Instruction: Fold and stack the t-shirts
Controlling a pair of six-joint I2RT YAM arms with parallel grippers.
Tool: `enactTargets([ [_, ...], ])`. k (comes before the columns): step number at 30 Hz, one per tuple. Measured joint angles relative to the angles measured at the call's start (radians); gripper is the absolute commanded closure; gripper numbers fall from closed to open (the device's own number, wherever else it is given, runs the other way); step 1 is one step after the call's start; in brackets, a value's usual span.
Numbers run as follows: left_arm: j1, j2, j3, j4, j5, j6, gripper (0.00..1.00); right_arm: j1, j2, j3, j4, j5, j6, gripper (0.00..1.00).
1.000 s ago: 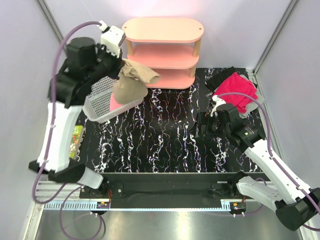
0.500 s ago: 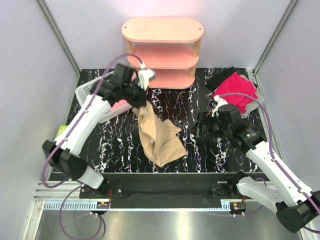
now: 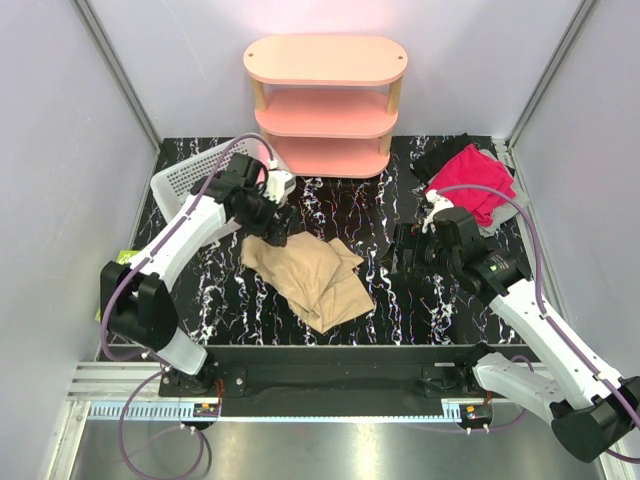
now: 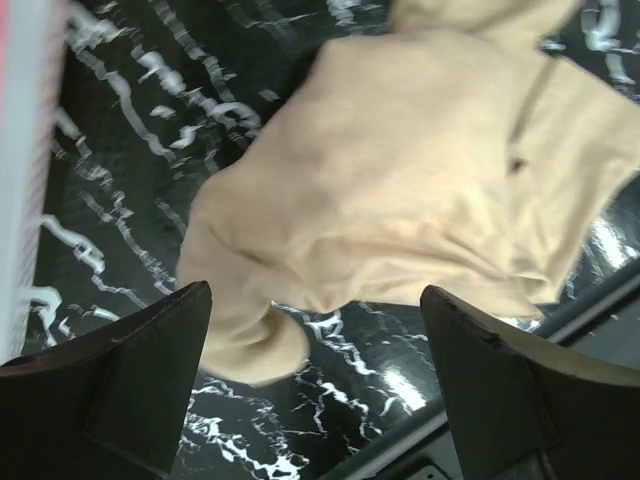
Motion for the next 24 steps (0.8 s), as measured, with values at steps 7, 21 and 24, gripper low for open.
enactTargets([
  [7,0.106,0.092,-0.082,0.056,-0.014,0.003,0.07,0.0,0.0,0.0,0.001,-0.002,0.0,0.03],
  [21,0.306,0.307,0.111,0.096,-0.036,-0.039,0.09,0.0,0.003,-0.002,0.006,-0.003,-0.003,0.03],
  [24,0.377,0.343,0.156,0.103,-0.058,-0.043,0.09,0.0,0.001,-0.002,0.006,-0.003,-0.005,0.03],
])
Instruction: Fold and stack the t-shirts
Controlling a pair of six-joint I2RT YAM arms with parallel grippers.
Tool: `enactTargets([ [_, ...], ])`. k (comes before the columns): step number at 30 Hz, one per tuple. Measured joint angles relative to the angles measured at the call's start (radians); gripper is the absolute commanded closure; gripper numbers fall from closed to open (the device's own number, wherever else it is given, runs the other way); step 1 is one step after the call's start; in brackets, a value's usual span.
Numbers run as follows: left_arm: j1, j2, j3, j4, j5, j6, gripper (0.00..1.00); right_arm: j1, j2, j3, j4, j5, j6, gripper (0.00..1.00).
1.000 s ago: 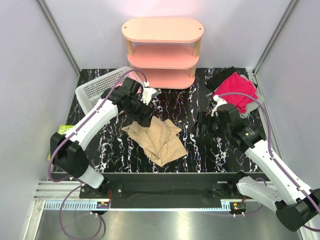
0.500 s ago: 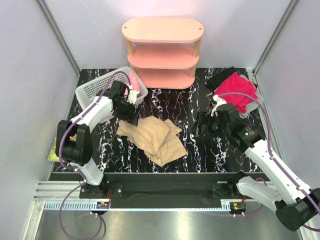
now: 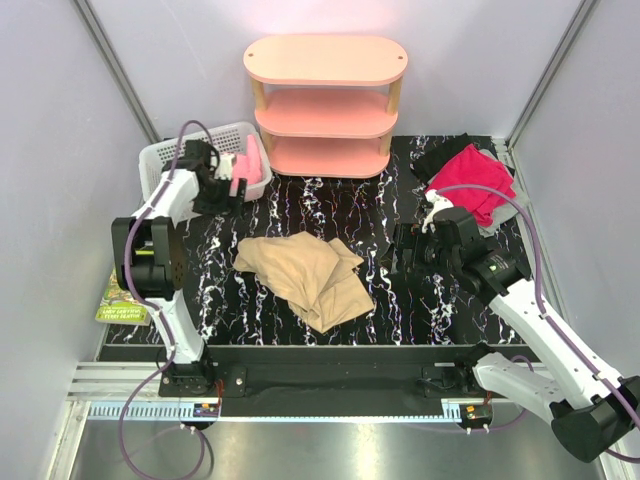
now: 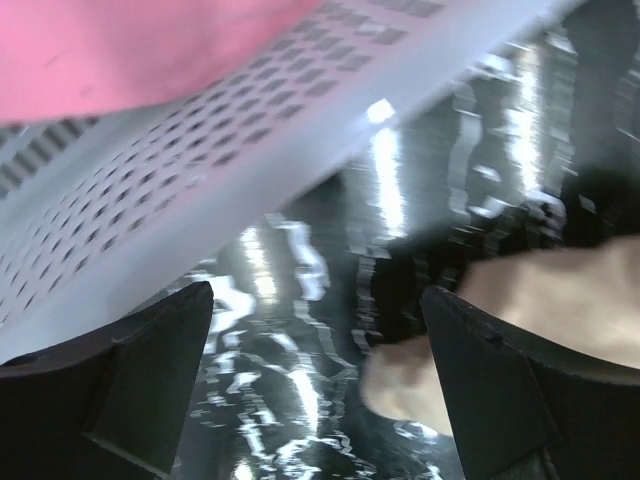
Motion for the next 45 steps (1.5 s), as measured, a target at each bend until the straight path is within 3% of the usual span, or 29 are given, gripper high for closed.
enactTargets([
  [13,0.161,-0.009,0.021,0.012,-0.036,-0.018,0.07,0.0,0.046,-0.012,0.001,-0.03,-0.006,0.0],
  [18,0.395,-0.117,-0.105,0.053,-0.026,0.023,0.07,0.016,0.097,-0.01,0.029,-0.083,-0.013,0.0],
  [23,0.582,-0.25,-0.2,0.061,-0.023,0.078,0.07,0.219,0.339,0.057,0.043,-0.043,-0.034,0.0],
  [31,0.516,-0.511,-0.276,0.014,0.134,0.128,0.07,0.521,0.718,0.386,0.043,0.044,-0.113,0.0],
  [36,0.409,-0.596,-0.367,-0.018,0.193,0.141,0.07,0.652,0.918,0.611,0.04,0.119,-0.193,0.0],
  [40,0.338,-0.521,-0.37,-0.017,0.232,0.122,0.09,0.707,1.045,0.709,0.02,0.167,-0.262,0.0],
  [45,0.333,-0.282,-0.264,0.013,0.24,0.084,0.1,0.703,1.143,0.769,0.0,0.232,-0.325,0.0],
])
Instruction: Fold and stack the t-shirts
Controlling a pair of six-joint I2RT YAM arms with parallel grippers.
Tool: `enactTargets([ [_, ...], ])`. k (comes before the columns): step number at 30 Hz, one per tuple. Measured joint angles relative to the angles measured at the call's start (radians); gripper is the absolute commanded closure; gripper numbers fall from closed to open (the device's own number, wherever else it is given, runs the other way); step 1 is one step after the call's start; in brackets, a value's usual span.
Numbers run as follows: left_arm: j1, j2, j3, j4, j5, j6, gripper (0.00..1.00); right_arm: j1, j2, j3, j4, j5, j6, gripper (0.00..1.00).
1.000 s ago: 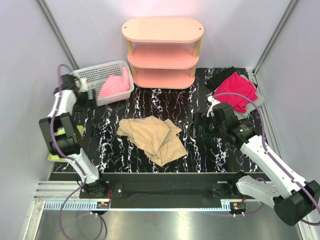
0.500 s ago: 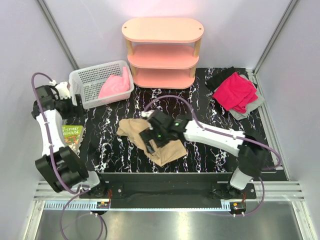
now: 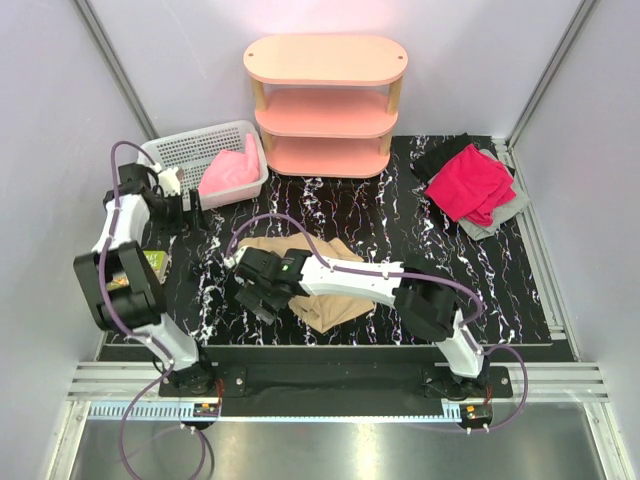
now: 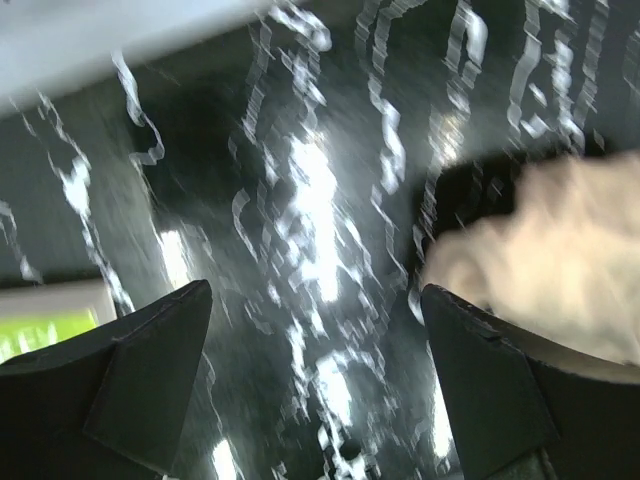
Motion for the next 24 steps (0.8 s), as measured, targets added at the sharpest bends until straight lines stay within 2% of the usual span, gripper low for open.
enactTargets([
  [6,-0.007,0.208,0.142,0.03,-0.011,-0.046,0.1,-0.003,0.038,0.041,-0.016,0.06,-0.04,0.0],
  [12,-0.013,0.329,0.331,0.035,-0.035,-0.087,0.1,-0.003,0.044,0.089,-0.022,0.088,-0.062,0.0],
  [19,-0.014,0.412,0.491,0.042,-0.064,-0.117,0.1,-0.003,0.079,0.12,0.0,0.096,-0.081,0.0],
  [24,-0.016,0.42,0.505,0.045,-0.085,-0.12,0.1,-0.007,0.13,0.129,0.024,0.094,-0.093,0.0],
])
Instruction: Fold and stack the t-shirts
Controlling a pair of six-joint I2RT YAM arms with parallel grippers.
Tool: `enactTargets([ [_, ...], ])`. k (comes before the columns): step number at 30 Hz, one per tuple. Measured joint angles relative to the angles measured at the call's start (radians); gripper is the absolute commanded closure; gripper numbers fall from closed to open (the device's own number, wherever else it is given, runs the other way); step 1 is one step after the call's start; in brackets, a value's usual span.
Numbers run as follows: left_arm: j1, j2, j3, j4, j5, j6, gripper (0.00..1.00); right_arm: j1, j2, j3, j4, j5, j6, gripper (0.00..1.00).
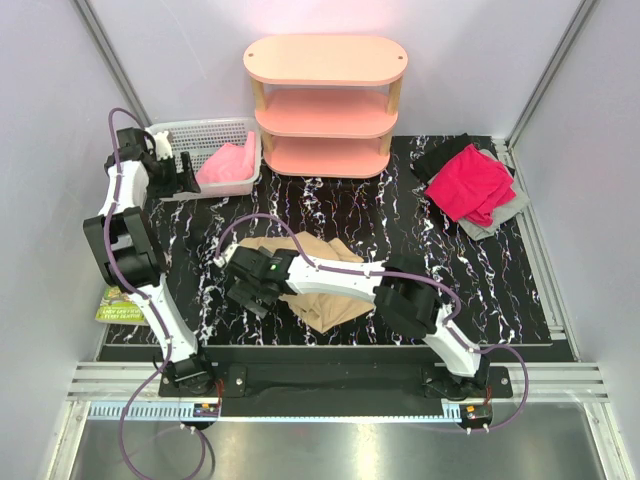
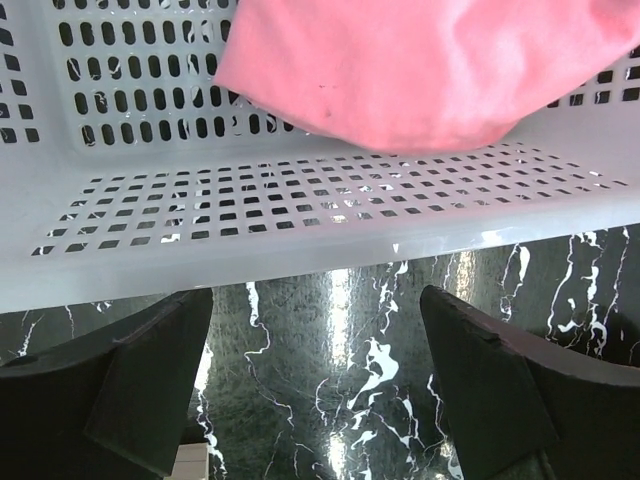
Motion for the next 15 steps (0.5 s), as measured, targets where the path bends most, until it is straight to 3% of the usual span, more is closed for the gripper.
enactTargets([
  [4,-0.002,-0.051,-0.083,0.024,0.003,0.023,0.1,-0.018,0.046,0.015,0.02,-0.008,-0.012,0.05],
  [11,-0.003,-0.449,-0.451,0.0,0.039,0.109,0.09,-0.099,0.105,0.098,0.042,-0.037,-0.027,0.17],
  [14,-0.003,-0.619,-0.54,-0.002,0.064,0.133,0.09,-0.126,0.117,0.135,0.055,-0.038,-0.038,0.31],
  [15,-0.003,-0.668,-0.567,0.0,0.074,0.14,0.08,-0.133,0.12,0.144,0.06,-0.038,-0.039,0.49],
])
